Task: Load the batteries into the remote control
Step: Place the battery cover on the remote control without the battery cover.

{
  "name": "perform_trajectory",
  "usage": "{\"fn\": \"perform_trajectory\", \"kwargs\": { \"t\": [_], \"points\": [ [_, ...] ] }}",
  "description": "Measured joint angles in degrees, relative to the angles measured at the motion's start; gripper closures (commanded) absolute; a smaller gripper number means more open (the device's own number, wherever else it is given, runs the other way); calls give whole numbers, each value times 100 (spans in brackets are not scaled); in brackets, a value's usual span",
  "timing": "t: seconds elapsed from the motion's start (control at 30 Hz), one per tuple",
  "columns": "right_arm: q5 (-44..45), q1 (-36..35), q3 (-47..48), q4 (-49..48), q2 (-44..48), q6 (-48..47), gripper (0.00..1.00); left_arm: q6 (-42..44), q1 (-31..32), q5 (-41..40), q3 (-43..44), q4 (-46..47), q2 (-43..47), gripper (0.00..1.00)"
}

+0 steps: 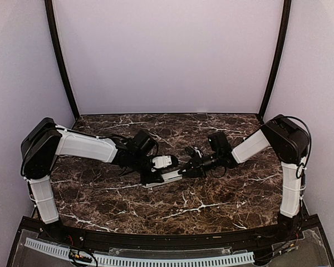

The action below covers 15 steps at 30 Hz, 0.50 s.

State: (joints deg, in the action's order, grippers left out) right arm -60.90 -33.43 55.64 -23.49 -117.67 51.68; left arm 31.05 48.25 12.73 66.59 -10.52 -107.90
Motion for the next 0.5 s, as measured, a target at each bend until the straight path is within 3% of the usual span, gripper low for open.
{"fn": "perform_trajectory", "kwargs": {
  "t": [0.3,0.5],
  "points": [
    [96,50,188,533,-44,-240,84,46,2,17,37,-13,0,87],
    [164,114,444,988,-46,-525,82,129,9,2,90,48,4,88]
  ]
}}
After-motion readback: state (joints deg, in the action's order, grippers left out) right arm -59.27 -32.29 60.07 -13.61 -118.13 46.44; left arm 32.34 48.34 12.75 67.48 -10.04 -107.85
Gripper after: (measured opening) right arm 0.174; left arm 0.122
